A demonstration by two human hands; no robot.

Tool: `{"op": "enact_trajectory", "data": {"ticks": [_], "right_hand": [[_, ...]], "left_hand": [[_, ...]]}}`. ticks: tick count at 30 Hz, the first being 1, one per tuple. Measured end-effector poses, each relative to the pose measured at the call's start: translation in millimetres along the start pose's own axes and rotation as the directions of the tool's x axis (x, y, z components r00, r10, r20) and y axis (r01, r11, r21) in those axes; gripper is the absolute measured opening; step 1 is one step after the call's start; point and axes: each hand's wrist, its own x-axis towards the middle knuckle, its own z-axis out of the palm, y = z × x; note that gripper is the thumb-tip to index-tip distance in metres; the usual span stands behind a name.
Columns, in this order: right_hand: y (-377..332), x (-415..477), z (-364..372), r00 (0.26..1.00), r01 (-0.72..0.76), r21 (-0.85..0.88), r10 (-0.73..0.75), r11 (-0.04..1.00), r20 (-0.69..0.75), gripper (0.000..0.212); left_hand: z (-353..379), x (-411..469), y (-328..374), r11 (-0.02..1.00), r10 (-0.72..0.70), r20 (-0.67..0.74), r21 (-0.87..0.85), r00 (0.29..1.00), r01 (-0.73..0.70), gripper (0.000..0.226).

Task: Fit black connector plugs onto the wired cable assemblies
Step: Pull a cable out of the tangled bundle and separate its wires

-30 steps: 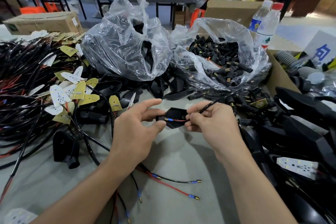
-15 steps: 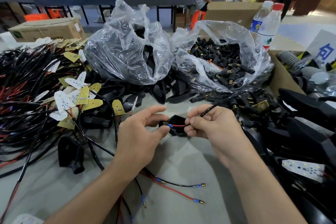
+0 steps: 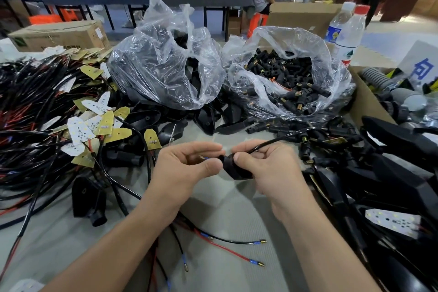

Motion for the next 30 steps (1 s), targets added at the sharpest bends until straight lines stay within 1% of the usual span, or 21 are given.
{"op": "enact_trajectory", "data": {"ticks": [2, 4, 5, 6, 7, 8, 9, 10, 11, 12, 13, 14, 16, 18, 20, 21, 23, 24, 27, 28, 30], "right_hand": [[0, -1, 2, 0.998, 0.008, -0.073, -0.012, 0.997, -0.064, 0.018], [0, -3, 2, 0.982, 0.039, -0.256, -0.084, 0.966, -0.168, 0.018], [-2, -4, 2, 0.970, 0.055, -0.353, -0.135, 0.934, -0.204, 0.025], [-4, -5, 0, 0.965, 0.080, -0.416, -0.174, 0.906, -0.194, 0.035], [-7, -5, -2, 0.975, 0.105, -0.452, -0.182, 0.886, -0.130, 0.048], [-8, -5, -4, 0.988, 0.112, -0.472, -0.150, 0.874, -0.042, 0.061], [-7, -5, -4, 0.995, 0.102, -0.478, -0.095, 0.873, 0.038, 0.070], [-7, -6, -3, 0.994, 0.087, -0.447, -0.048, 0.890, 0.097, 0.069], [-6, -5, -2, 0.991, 0.070, -0.364, -0.023, 0.929, 0.130, 0.059], [-5, -5, -1, 0.989, 0.048, -0.251, -0.012, 0.967, 0.145, 0.044], [-5, -5, 0, 0.988, 0.029, -0.149, -0.006, 0.988, 0.153, 0.030], [-5, -5, 1, 0.987, 0.020, -0.060, -0.010, 0.998, 0.159, 0.023], [-6, -3, -3, 0.992, -0.009, 0.105, -0.004, 0.994, 0.124, 0.021], [-8, 0, -9, 0.999, -0.047, 0.263, 0.040, 0.964, 0.031, 0.015], [-9, 2, -14, 0.994, -0.075, 0.382, 0.099, 0.921, -0.045, 0.010], [-10, 4, -16, 0.991, -0.082, 0.419, 0.120, 0.904, -0.065, 0.013], [-10, 6, -17, 0.986, -0.082, 0.469, 0.139, 0.879, -0.089, 0.027], [-11, 7, -16, 0.986, -0.077, 0.477, 0.137, 0.876, -0.093, 0.028], [-12, 7, -12, 0.988, -0.066, 0.435, 0.121, 0.898, -0.100, 0.020], [-12, 8, -12, 0.988, -0.064, 0.418, 0.118, 0.906, -0.104, 0.020], [-11, 9, -13, 0.987, -0.069, 0.417, 0.122, 0.906, -0.104, 0.020]], "left_hand": [[0, 1, 0, 0.995, -0.051, -0.001, -0.091, 0.999, 0.051, 0.016], [-1, 2, 0, 0.988, -0.084, -0.046, -0.135, 0.995, 0.077, 0.012], [-1, 3, 0, 0.983, -0.098, -0.078, -0.161, 0.992, 0.085, 0.012], [-1, 5, 0, 0.976, -0.115, -0.115, -0.198, 0.987, 0.091, 0.012], [-2, 7, 1, 0.964, -0.138, -0.151, -0.246, 0.979, 0.098, 0.013], [-3, 8, 2, 0.947, -0.171, -0.181, -0.302, 0.969, 0.111, 0.014], [-5, 10, 3, 0.925, -0.206, -0.194, -0.357, 0.959, 0.127, 0.016], [-6, 11, 4, 0.906, -0.234, -0.193, -0.399, 0.953, 0.142, 0.017], [-7, 12, 5, 0.892, -0.253, -0.184, -0.425, 0.950, 0.155, 0.018], [-8, 13, 5, 0.884, -0.264, -0.179, -0.438, 0.948, 0.163, 0.017], [-7, 13, 5, 0.880, -0.270, -0.184, -0.444, 0.945, 0.165, 0.017], [-7, 14, 5, 0.879, -0.272, -0.199, -0.449, 0.941, 0.159, 0.016], [-10, 14, 4, 0.889, -0.257, -0.252, -0.441, 0.933, 0.126, 0.019], [-14, 14, 4, 0.914, -0.223, -0.295, -0.395, 0.929, 0.094, 0.029], [-17, 15, 3, 0.925, -0.205, -0.309, -0.372, 0.929, 0.081, 0.034], [-17, 15, 4, 0.924, -0.203, -0.306, -0.375, 0.930, 0.078, 0.035], [-16, 14, 3, 0.919, -0.213, -0.308, -0.385, 0.927, 0.084, 0.035], [-16, 15, 3, 0.915, -0.224, -0.313, -0.394, 0.923, 0.089, 0.034], [-17, 15, 4, 0.883, -0.264, -0.296, -0.457, 0.918, 0.107, 0.028], [-19, 15, 5, 0.865, -0.273, -0.254, -0.488, 0.928, 0.121, 0.026], [-19, 12, 8, 0.813, -0.270, -0.075, -0.551, 0.960, 0.186, 0.019]]}}
